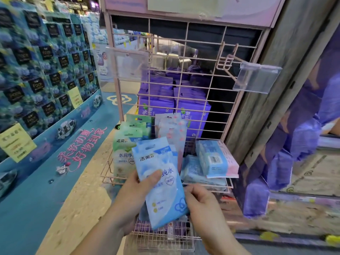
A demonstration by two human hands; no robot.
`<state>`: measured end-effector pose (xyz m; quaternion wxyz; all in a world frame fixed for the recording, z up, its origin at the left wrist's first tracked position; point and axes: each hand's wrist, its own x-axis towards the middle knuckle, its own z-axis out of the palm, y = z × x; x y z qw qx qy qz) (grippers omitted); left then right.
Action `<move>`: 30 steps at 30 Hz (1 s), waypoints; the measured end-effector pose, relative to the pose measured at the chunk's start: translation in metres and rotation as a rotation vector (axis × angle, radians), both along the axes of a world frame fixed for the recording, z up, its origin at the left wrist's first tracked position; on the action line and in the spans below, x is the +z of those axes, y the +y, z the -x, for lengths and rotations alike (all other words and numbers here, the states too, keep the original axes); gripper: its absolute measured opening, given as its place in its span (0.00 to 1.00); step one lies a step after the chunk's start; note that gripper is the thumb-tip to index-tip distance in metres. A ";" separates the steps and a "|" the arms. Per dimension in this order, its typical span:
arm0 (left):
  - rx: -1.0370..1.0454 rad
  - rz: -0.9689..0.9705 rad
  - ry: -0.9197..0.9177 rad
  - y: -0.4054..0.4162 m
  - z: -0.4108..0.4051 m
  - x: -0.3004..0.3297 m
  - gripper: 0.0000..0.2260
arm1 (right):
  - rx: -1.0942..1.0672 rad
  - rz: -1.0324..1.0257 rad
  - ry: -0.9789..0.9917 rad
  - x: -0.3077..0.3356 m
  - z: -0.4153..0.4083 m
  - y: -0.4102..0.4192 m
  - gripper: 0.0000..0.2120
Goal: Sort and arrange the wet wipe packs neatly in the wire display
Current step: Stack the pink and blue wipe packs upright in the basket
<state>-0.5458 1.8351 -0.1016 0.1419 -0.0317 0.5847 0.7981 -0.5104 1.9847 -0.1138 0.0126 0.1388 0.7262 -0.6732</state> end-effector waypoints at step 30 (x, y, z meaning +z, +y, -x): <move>0.202 -0.099 0.054 -0.099 0.045 0.000 0.10 | 0.234 0.603 -0.209 -0.034 -0.022 0.043 0.34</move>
